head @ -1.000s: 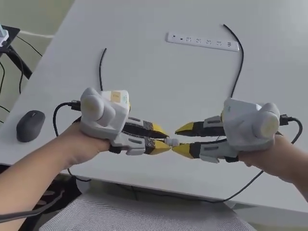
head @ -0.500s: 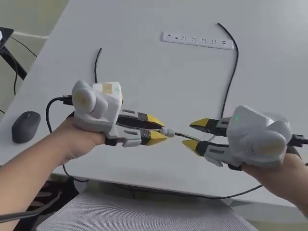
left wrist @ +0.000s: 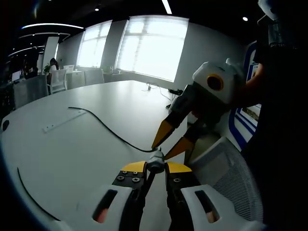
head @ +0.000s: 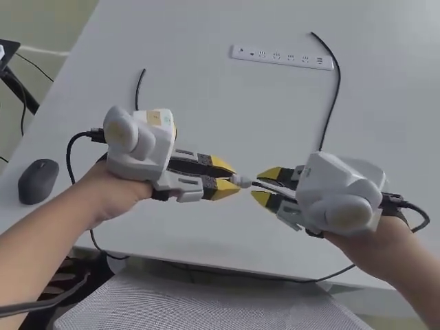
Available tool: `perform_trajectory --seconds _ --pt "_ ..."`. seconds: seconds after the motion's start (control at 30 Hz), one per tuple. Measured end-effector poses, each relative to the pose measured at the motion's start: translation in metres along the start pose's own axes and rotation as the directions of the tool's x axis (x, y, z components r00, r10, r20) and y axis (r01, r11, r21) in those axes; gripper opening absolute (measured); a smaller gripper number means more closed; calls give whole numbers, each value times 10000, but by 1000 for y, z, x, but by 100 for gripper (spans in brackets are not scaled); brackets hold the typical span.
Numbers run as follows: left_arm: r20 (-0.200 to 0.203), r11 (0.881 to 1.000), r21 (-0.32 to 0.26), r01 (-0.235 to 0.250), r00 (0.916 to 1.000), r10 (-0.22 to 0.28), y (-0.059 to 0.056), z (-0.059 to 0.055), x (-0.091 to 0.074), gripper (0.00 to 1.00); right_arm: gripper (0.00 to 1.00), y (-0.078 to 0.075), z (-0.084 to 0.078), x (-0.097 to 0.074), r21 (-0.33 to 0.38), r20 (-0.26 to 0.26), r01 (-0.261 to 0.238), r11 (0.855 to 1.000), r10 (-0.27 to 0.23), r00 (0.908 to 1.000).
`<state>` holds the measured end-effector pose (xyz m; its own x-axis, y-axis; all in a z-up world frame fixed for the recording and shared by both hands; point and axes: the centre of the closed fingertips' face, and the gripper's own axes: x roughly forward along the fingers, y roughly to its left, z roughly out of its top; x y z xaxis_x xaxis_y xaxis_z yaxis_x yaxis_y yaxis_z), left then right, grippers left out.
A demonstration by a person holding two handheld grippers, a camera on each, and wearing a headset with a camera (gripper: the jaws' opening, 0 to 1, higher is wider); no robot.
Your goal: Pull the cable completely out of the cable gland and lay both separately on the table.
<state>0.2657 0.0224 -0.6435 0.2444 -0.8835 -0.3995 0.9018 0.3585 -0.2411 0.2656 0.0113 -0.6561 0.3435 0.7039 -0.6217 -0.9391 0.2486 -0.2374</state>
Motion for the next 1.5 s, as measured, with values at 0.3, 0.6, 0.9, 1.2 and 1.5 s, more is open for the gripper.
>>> perform_trajectory --seconds 0.3,0.6,0.9,1.2,1.5 --pt "-67 10000 -10 16 10000 -16 0 -1 2 15 2 -1 0 2 -61 -231 301 9995 -302 9993" --pt "-159 10000 -15 13 9999 -13 -2 -5 3 15 1 4 -5 5 -759 -520 307 9966 -347 9980" --pt "-128 10000 -66 26 9999 -27 -5 -5 2 15 1 4 -6 8 -1173 -745 344 9925 -434 9963" --pt "-197 10000 59 -66 9998 67 -5 -5 2 15 0 4 -8 6 -500 -736 497 9975 -534 9959" --pt "-178 9997 92 -207 9996 208 -5 -8 1 15 0 -5 -20 3 871 -848 760 9933 -687 9940"
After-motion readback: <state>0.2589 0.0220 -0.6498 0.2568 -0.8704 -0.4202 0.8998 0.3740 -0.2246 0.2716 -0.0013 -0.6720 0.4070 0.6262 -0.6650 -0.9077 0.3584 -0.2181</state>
